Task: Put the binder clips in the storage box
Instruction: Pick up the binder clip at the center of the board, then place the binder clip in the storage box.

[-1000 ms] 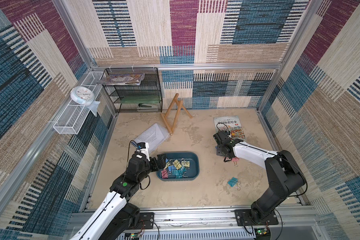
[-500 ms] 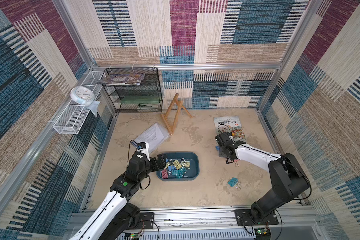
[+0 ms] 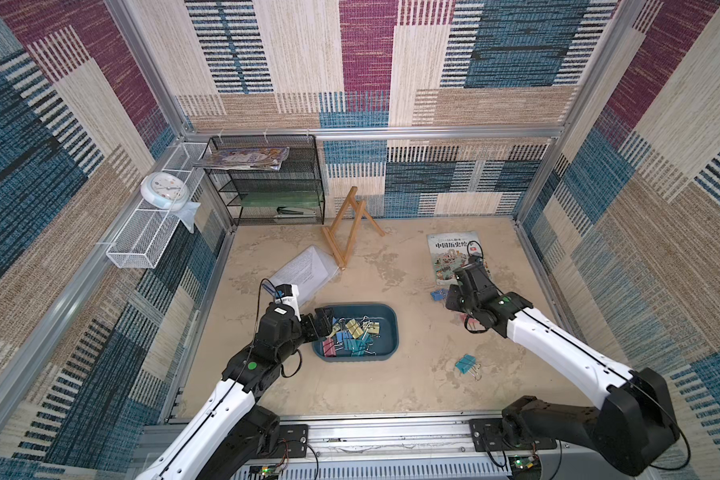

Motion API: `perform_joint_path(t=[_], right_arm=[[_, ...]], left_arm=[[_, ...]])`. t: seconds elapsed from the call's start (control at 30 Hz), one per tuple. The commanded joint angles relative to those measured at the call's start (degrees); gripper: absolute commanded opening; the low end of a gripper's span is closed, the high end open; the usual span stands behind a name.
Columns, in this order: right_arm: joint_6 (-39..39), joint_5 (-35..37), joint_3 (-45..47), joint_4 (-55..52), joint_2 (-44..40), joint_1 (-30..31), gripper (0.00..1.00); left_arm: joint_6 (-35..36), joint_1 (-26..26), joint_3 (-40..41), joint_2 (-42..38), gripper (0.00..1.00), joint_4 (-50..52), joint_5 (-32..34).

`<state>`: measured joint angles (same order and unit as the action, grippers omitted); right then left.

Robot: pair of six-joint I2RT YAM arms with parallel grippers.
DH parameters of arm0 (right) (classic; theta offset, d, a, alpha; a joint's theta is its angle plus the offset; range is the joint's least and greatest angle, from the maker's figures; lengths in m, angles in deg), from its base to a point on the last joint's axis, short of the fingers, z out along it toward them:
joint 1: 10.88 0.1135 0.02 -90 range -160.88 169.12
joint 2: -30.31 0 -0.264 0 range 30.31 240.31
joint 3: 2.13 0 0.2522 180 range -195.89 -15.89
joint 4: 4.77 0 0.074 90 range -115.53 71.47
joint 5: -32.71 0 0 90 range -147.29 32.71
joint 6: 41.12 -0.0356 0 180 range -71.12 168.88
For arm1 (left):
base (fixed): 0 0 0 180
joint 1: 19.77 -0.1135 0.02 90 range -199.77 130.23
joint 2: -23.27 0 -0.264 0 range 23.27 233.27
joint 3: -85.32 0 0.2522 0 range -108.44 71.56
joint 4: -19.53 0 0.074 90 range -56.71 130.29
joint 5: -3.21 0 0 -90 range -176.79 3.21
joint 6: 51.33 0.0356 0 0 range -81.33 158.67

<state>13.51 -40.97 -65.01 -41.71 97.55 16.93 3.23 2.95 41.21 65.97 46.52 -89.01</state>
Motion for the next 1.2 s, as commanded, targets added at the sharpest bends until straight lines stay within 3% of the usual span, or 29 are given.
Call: perform_joint_path(t=[0.0, 0.17, 0.3, 0.73, 0.93, 1.17], right_arm=[[-4.11, -11.25, 2.11, 7.34, -5.46, 0.09, 0.00], [-11.85, -22.74, 6.17, 16.59, -9.75, 0.57, 0.00], [-16.75, -24.29, 8.17, 22.69, -9.27, 4.56, 0.00], [-10.67, -1.29, -3.66, 10.55, 10.21, 23.50, 0.00], [-6.36, 8.12, -11.06, 4.78, 20.75, 28.77, 0.00], [-4.16, 13.64, -18.18, 0.77, 31.11, 31.11, 0.00]], left_arm=[[-0.13, -0.04, -0.24, 0.11, 0.99, -1.63, -0.86], [-0.06, -0.09, -0.22, -0.07, 0.99, -1.29, -0.86], [0.02, -0.04, -0.06, -0.16, 0.99, -1.46, -0.77], [0.57, -0.04, -0.24, -0.14, 0.99, -1.01, -0.33], [0.59, -0.09, -0.24, 0.36, 0.99, -1.70, -0.33], [1.40, -0.04, -0.50, 0.24, 0.99, -0.85, -0.08]])
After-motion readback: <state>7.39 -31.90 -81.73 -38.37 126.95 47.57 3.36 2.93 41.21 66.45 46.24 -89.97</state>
